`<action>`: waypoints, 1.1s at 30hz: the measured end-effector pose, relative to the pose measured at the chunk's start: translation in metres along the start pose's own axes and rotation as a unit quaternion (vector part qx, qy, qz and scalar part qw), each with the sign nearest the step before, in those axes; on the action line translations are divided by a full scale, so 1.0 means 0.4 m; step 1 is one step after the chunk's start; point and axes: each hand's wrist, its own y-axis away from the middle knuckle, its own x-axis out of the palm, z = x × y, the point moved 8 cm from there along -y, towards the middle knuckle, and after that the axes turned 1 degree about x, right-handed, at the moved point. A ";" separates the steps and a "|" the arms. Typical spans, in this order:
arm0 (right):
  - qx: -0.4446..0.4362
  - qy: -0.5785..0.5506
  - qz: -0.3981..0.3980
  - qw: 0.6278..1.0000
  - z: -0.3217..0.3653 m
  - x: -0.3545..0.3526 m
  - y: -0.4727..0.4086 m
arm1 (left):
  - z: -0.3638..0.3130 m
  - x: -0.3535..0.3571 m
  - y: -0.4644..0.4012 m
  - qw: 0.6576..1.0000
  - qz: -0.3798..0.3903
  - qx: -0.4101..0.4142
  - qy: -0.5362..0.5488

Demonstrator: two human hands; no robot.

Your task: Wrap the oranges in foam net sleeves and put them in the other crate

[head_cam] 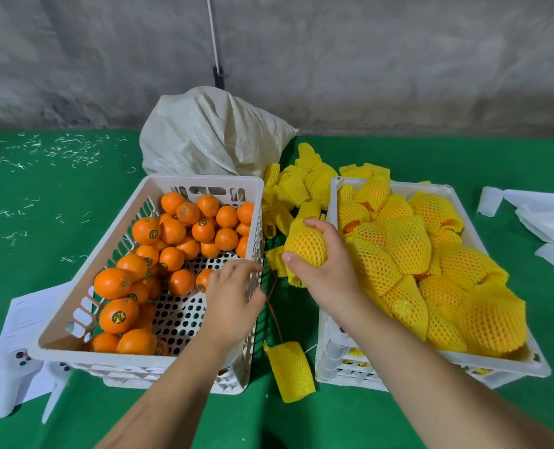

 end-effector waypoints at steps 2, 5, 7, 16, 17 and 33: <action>-0.054 0.062 -0.053 0.995 0.057 -0.069 -0.062 | 0.013 0.023 0.005 0.999 0.010 -0.012 0.037; -0.111 0.281 -0.118 0.946 0.104 -0.171 -0.154 | 0.021 0.030 0.001 0.998 0.007 -0.022 0.051; -0.041 0.438 -0.025 0.898 0.035 -0.165 -0.196 | 0.028 0.027 0.001 0.997 0.002 -0.032 0.068; 0.141 0.629 0.159 0.748 -0.085 -0.108 -0.225 | 0.041 0.034 0.006 0.994 0.001 -0.054 0.100; 0.134 0.636 0.150 0.745 -0.069 -0.112 -0.233 | 0.042 0.035 0.006 0.993 0.001 -0.056 0.105; -0.019 0.668 0.140 0.731 0.000 0.056 -0.196 | 0.048 -0.002 -0.027 0.983 0.004 -0.045 0.180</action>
